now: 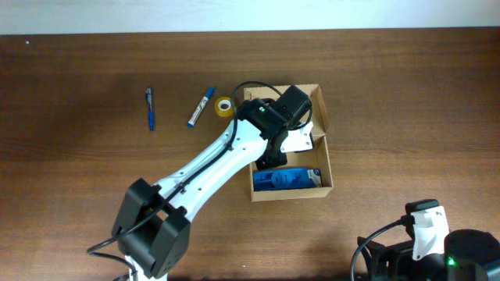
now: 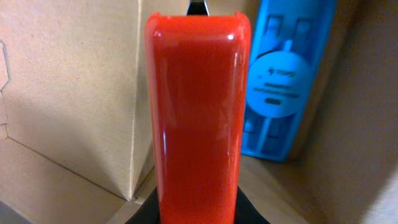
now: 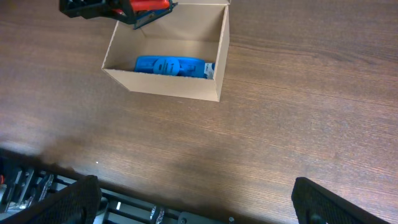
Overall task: Pack container
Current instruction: 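Grasp the red stapler, carry it over the box and lower it, then release the stapler and move the left gripper to the yellow tape, then lower the left gripper around the yellow tape roll and grasp it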
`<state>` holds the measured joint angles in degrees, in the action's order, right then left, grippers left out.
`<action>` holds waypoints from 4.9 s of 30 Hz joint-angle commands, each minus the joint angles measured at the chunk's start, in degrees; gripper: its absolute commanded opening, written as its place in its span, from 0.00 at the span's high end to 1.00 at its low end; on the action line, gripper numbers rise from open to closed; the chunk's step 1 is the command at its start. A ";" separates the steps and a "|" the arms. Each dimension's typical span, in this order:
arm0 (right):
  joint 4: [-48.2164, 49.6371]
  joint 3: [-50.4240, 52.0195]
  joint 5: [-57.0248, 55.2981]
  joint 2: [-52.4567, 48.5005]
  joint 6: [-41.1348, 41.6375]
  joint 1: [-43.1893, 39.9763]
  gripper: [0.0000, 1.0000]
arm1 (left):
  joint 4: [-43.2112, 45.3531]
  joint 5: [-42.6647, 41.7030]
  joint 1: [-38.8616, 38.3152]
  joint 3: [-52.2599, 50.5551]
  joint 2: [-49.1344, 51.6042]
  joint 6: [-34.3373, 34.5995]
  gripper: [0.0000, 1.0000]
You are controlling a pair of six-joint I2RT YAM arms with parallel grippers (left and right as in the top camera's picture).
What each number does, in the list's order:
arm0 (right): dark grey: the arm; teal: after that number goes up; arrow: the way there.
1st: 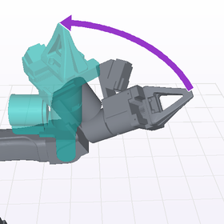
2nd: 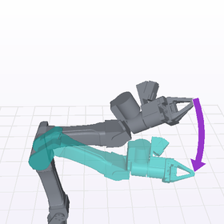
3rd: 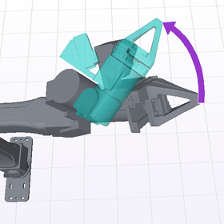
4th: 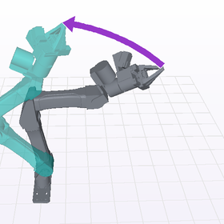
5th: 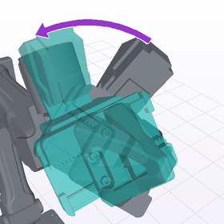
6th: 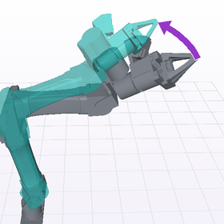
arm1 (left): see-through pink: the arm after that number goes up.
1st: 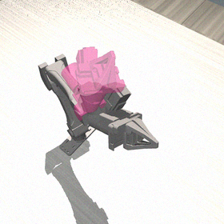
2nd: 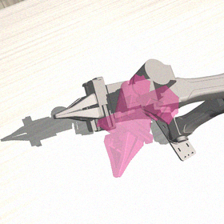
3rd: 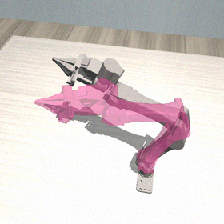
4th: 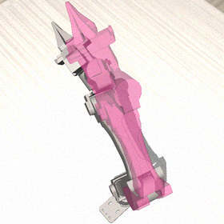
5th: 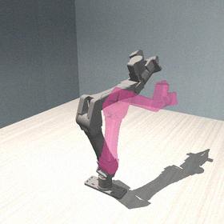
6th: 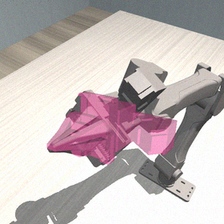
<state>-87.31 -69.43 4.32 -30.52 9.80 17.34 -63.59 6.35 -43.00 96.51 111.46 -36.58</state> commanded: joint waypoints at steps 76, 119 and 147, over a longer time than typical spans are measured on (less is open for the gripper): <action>0.13 -0.61 -0.50 0.22 -0.59 -0.11 0.01 | -3.32 -12.02 26.88 30.84 29.27 69.07 0.46; 0.13 -0.61 -0.50 0.22 -0.59 -0.11 0.01 | -5.46 -13.00 29.03 30.82 35.23 73.24 0.84; 0.13 -0.61 -0.50 0.22 -0.59 -0.11 0.01 | -6.51 -13.03 26.93 40.50 34.34 69.94 0.00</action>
<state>-87.33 -69.43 4.32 -30.52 9.82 17.34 -70.78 -7.07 -15.59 135.76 144.90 33.74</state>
